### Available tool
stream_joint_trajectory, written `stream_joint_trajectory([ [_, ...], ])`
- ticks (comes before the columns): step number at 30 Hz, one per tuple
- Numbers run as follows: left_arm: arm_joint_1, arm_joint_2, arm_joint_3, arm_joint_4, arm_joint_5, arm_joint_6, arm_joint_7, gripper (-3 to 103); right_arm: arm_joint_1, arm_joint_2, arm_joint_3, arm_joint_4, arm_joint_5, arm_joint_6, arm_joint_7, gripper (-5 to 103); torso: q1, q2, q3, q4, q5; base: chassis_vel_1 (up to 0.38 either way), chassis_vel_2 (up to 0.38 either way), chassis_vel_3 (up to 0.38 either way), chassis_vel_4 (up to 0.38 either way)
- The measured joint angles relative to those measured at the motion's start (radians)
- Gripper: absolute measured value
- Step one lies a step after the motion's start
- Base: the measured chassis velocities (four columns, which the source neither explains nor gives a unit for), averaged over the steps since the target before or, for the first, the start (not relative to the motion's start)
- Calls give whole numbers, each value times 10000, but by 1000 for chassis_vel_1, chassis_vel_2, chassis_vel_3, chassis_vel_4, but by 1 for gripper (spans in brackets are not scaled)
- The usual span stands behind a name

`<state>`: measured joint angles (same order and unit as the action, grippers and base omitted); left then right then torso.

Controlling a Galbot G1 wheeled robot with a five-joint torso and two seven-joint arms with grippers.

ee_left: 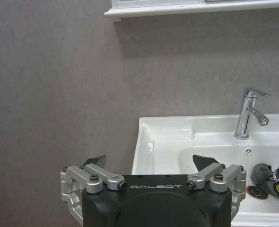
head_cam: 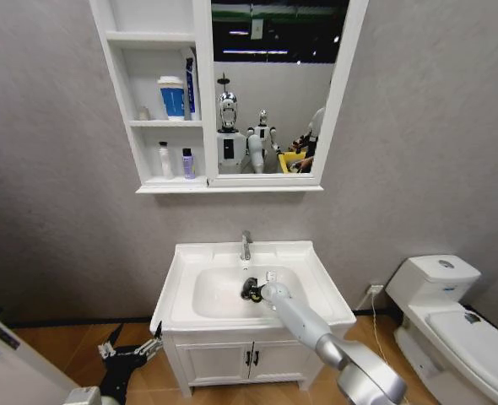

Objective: Move facial cleanser and shampoo from washbasin to cabinet, then wipe washbasin with towel.

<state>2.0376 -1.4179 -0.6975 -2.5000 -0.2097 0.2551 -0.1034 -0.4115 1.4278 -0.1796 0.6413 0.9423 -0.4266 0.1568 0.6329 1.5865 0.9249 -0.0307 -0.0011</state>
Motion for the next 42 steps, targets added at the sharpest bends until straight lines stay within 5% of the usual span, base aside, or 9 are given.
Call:
stream_joint_trajectory([
  [14, 0, 0, 0, 0, 0, -1, 0, 100, 249, 1820, -298, -123, 90, -167, -183, 5, 2, -2, 2, 6, 4, 0, 0, 0, 0],
  [20, 0, 0, 0, 0, 0, 0, 0, 100, -133, 1452, -105, 318, 171, -231, 144, 5, 2, -2, 2, 7, 7, 0, 0, 0, 0],
  [28, 0, 0, 0, 0, 0, 0, 0, 100, -647, -527, 72, 1401, 171, -526, 453, 5, 2, -2, 2, -1, 4, 0, 0, 0, 0],
  [31, 0, 0, 0, 0, 0, 0, 0, 100, -645, -735, 43, 1496, 93, -528, 546, 5, 2, -2, 2, 1, 6, 0, 0, 0, 0],
  [36, 0, 0, 0, 0, 0, -1, 0, 100, -596, -676, -138, 1489, 63, -540, 625, 5, 2, -2, 1, -2, 1, 0, 0, 0, 0],
  [42, 0, 0, 0, 0, 0, -1, 0, 100, -343, 642, -389, 907, 382, -621, 664, 5, 3, -3, 2, 0, 2, 0, 0, 0, 0],
])
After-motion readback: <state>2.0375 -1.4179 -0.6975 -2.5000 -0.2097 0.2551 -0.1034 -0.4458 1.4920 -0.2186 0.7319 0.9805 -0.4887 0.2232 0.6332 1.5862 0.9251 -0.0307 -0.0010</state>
